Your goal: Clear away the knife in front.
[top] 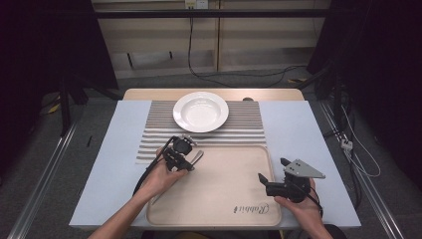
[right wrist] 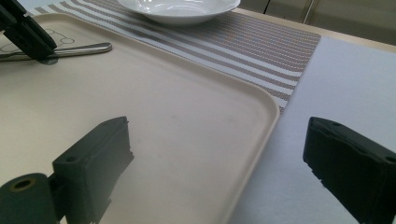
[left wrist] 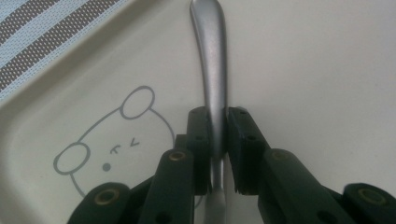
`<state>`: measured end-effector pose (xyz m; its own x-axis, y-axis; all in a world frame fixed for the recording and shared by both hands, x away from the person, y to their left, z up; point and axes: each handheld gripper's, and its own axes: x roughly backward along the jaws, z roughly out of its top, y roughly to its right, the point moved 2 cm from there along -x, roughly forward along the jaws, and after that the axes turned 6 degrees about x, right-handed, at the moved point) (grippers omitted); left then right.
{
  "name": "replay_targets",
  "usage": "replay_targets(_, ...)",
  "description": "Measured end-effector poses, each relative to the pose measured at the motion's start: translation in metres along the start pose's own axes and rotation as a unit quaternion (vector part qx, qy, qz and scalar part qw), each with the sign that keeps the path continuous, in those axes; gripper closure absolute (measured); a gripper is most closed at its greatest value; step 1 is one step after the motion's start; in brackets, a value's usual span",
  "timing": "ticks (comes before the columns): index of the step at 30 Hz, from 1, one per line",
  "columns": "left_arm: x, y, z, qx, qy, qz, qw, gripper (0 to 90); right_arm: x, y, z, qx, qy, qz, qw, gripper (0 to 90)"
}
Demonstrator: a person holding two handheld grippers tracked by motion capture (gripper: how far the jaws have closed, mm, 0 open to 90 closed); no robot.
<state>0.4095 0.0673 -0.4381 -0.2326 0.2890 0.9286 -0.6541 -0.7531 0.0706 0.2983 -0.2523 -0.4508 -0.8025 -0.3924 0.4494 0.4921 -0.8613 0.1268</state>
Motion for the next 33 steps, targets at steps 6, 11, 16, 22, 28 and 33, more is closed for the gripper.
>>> replay_targets(6,0.001,0.001,-0.003,-0.003,-0.001,-0.011,0.9999,79.3,0.000,0.000,0.000,0.000,-0.001,0.004,1.0000,8.3)
replay_targets(11,0.001,-0.001,-0.004,-0.007,-0.002,-0.016,0.9998,78.7,0.000,-0.001,0.000,0.001,0.000,0.003,1.0000,8.3)
replay_targets(16,0.003,-0.002,-0.005,-0.016,0.032,-0.002,0.9994,57.5,0.000,-0.001,0.000,0.000,0.000,0.003,1.0000,8.3)
replay_targets(22,0.007,-0.004,-0.001,-0.024,0.080,0.002,0.9965,32.6,0.000,0.000,0.000,0.000,0.001,0.003,1.0000,8.3)
replay_targets(28,0.007,0.008,-0.001,-0.054,0.091,-0.021,0.9941,22.3,0.000,0.000,0.000,-0.001,0.001,0.005,1.0000,8.4)
replay_targets(33,0.008,0.013,0.000,-0.052,0.111,-0.072,0.9899,17.2,0.000,0.001,0.000,-0.002,0.003,0.006,1.0000,8.4)
